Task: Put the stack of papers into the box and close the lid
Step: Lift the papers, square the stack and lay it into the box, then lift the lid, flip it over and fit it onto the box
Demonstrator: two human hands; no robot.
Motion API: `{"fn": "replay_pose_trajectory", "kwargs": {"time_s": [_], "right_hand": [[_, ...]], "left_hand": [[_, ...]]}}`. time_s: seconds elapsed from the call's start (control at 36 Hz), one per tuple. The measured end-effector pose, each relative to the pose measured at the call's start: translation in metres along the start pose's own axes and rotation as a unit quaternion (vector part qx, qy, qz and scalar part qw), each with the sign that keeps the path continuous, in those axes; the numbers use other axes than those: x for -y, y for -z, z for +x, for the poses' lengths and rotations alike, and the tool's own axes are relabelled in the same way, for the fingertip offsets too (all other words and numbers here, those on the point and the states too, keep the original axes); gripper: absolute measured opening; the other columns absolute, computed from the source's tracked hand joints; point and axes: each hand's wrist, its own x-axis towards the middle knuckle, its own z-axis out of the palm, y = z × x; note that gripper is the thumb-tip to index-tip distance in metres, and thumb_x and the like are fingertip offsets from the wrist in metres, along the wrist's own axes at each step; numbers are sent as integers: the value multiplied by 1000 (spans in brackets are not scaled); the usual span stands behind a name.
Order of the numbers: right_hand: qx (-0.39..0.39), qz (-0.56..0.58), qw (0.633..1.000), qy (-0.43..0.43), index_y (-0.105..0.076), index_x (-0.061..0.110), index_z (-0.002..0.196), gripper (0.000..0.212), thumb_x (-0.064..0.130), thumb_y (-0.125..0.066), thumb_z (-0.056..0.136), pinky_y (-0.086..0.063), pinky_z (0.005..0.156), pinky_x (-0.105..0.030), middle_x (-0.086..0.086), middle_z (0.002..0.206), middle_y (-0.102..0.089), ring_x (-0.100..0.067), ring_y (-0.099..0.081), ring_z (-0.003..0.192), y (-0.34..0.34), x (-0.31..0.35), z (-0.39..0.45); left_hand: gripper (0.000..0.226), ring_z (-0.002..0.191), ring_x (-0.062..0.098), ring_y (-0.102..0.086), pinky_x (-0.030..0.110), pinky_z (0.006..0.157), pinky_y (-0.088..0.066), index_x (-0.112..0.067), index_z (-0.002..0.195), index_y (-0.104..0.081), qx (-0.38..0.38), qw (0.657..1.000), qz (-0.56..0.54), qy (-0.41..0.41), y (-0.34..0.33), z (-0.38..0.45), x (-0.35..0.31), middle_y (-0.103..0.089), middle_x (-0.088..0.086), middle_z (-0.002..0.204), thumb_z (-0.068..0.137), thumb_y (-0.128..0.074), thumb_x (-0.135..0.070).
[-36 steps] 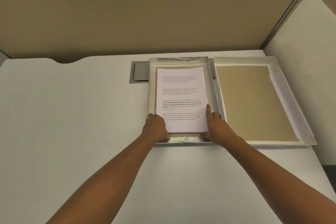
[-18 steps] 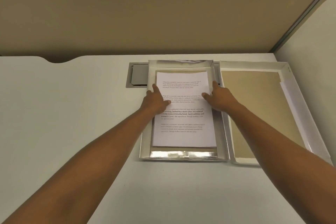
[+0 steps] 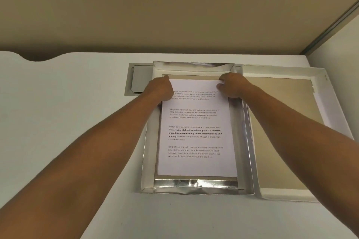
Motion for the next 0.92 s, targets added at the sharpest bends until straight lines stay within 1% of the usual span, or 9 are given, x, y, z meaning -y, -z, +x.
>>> {"fn": "replay_pose_trajectory", "kwargs": {"time_s": [0.08,0.25,0.42,0.5,0.58,0.64,0.69,0.81,0.92], "right_hand": [[-20,5,1000,-3,-55,9,134,43,28,-50,95,-44,95,-35,-15,133,-59,-35,-53,122,-5,1,2],[-50,17,998,-20,-56,5,127,39,24,-53,94,-42,79,-32,-18,121,-63,-35,-58,112,-13,3,4],[-56,9,998,-13,-53,2,129,38,23,-51,97,-46,85,-35,-21,123,-60,-36,-57,113,-14,5,-1],[-54,-21,998,3,-49,0,129,36,19,-46,99,-43,75,-35,-23,119,-62,-38,-58,109,-12,13,-7],[-107,-35,994,13,-48,0,127,34,16,-48,97,-39,70,-33,-24,114,-63,-41,-60,105,-5,15,-12],[-151,-19,988,2,-52,1,124,33,15,-50,95,-42,73,-35,-24,112,-64,-42,-60,104,6,1,-60],[-173,5,985,-1,-54,1,125,34,16,-51,95,-46,78,-38,-23,112,-65,-41,-61,104,5,-5,-63],[-173,51,983,-26,-59,1,121,31,18,-52,95,-48,82,-38,-23,112,-66,-40,-61,104,-6,-19,-76],[-158,77,983,-56,-61,2,116,30,21,-53,94,-40,72,-32,-19,107,-69,-37,-63,100,-19,-40,-93]], "left_hand": [[59,118,37,-57,38,86,-48,-10,152,-27,-6,1000,0,-2,-2,2,1,-57,18,134,98,-48,-17],[54,115,37,-58,38,81,-46,-5,147,-30,-16,1000,12,-2,-1,5,-1,-58,20,129,98,-48,-17],[55,117,37,-57,39,85,-47,-5,149,-29,-29,1000,0,2,-6,2,0,-58,20,131,98,-48,-16],[55,117,37,-57,38,85,-47,-6,148,-31,-27,1000,-7,7,-7,2,3,-58,19,131,96,-48,-13],[70,121,37,-55,39,93,-49,-10,157,-14,-20,999,-25,16,1,0,2,-55,19,136,96,-48,-14],[76,122,36,-54,39,93,-48,-11,159,-5,-41,999,-30,-3,9,-39,-9,-54,18,138,96,-49,-15],[77,121,36,-55,39,90,-48,-11,159,-3,-56,998,-38,3,9,-43,-10,-54,19,138,97,-49,-17],[72,124,40,-52,44,94,-48,-10,158,-10,-90,995,-35,1,-6,-54,-9,-46,22,141,97,-48,-18],[60,118,38,-52,45,87,-50,-8,152,-26,-153,987,-37,-34,-19,-67,-9,-49,21,132,97,-49,-18]]}}
